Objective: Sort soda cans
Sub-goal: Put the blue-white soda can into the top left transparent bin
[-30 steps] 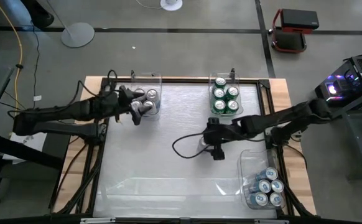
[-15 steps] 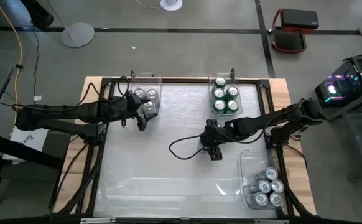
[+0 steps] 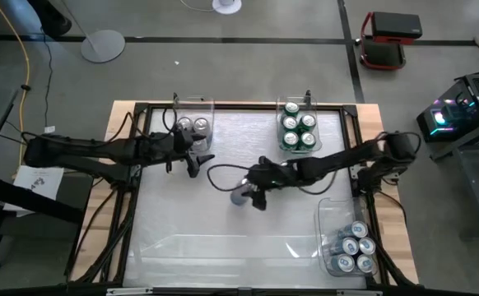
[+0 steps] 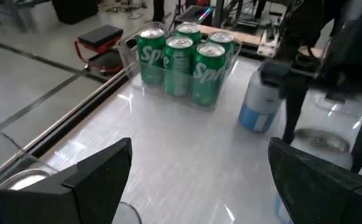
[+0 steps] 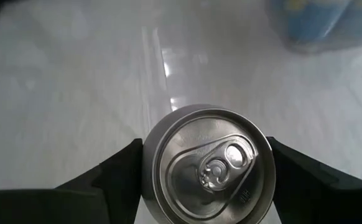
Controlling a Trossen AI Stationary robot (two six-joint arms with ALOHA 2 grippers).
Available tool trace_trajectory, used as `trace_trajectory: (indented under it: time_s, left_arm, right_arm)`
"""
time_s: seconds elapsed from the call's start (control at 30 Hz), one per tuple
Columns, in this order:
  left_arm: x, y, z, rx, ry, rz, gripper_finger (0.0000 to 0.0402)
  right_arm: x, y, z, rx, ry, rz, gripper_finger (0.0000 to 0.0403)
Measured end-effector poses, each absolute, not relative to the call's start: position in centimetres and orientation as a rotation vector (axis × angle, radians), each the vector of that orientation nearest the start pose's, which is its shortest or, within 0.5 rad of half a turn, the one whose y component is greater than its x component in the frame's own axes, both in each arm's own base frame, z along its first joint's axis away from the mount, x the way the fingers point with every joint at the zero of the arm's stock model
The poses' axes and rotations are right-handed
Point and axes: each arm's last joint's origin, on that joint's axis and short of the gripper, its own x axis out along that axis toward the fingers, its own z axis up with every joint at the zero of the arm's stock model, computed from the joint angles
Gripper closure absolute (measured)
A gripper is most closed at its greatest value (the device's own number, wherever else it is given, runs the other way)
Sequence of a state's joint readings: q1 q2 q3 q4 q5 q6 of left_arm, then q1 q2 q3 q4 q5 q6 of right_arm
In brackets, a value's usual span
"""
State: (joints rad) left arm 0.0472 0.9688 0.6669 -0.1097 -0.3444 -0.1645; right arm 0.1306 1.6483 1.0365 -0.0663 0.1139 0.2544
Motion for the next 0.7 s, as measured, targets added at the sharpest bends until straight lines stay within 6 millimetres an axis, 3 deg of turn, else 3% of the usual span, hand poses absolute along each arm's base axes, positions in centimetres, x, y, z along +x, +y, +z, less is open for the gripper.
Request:
trace_trajectory:
  time_s: [0.17, 0.47, 0.7]
  left_arm:
    - [21.1, 0.9, 26.4, -0.073, 0.389, 0.442, 0.0049]
    - [21.5, -1.3, 24.9, -0.129, 0.468, 0.433, 0.0049]
    - [21.9, -3.3, 24.5, -0.16, 0.464, 0.376, 0.0049]
  right_arm:
    - [37.3, 4.5, 20.6, 0.14, 0.759, -0.127, 0.0138]
    - [40.6, 5.4, 22.0, 0.011, 0.86, -0.108, 0.0137]
    - [41.2, 5.4, 22.7, 0.008, 0.819, -0.109, 0.0083]
